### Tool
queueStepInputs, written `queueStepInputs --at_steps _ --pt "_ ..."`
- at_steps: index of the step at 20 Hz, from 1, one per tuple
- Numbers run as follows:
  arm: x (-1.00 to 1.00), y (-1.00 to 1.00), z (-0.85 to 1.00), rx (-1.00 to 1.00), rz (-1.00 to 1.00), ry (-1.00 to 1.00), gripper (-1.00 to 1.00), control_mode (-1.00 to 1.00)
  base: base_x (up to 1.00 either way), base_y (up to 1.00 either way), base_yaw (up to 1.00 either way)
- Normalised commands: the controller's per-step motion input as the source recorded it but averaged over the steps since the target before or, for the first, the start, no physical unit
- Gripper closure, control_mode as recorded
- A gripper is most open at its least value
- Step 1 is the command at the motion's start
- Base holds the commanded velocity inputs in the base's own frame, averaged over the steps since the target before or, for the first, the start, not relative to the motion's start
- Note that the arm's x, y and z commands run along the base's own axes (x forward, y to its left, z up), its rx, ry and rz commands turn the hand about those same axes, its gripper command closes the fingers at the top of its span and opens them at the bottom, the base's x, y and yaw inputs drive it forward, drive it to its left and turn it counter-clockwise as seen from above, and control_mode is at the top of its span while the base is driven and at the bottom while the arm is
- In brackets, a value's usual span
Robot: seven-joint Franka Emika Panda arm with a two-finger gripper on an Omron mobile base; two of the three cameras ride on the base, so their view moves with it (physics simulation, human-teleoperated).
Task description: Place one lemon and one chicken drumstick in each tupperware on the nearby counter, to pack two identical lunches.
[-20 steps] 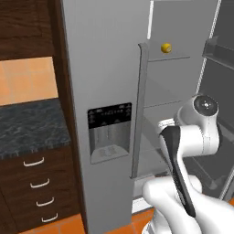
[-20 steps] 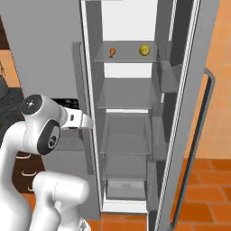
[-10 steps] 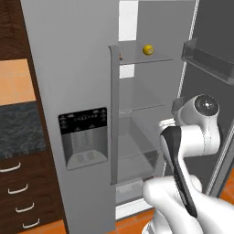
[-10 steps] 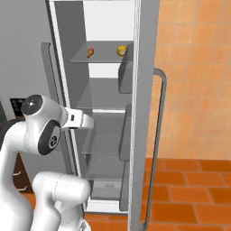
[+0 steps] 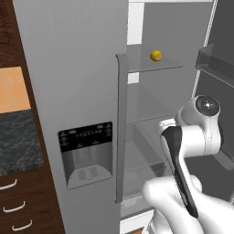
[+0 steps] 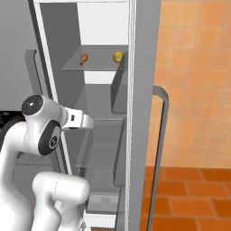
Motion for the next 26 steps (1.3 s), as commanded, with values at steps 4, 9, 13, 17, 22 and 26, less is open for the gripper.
queueStepInputs --at_steps 4,9,13,17,22,26 --pt "0.03 0.0 0.43 0.0 -0.02 -0.01 -1.0 -1.0 0.16 0.0 0.0" --pt "0.02 -0.03 1.0 0.0 -0.13 -0.09 -1.0 -1.0 0.0 0.0 0.0" --pt "0.0 -0.06 1.0 0.0 -0.13 -0.01 -1.0 -1.0 0.0 0.0 0.0" --pt "0.0 -0.3 1.0 0.04 -0.1 0.02 -1.0 -1.0 0.0 0.0 0.0" --pt "0.0 -0.19 0.39 0.06 0.0 0.0 -1.0 -1.0 0.0 0.0 0.0" --pt "0.06 -0.12 0.08 0.03 0.0 0.01 -1.0 -1.0 0.0 0.0 0.0"
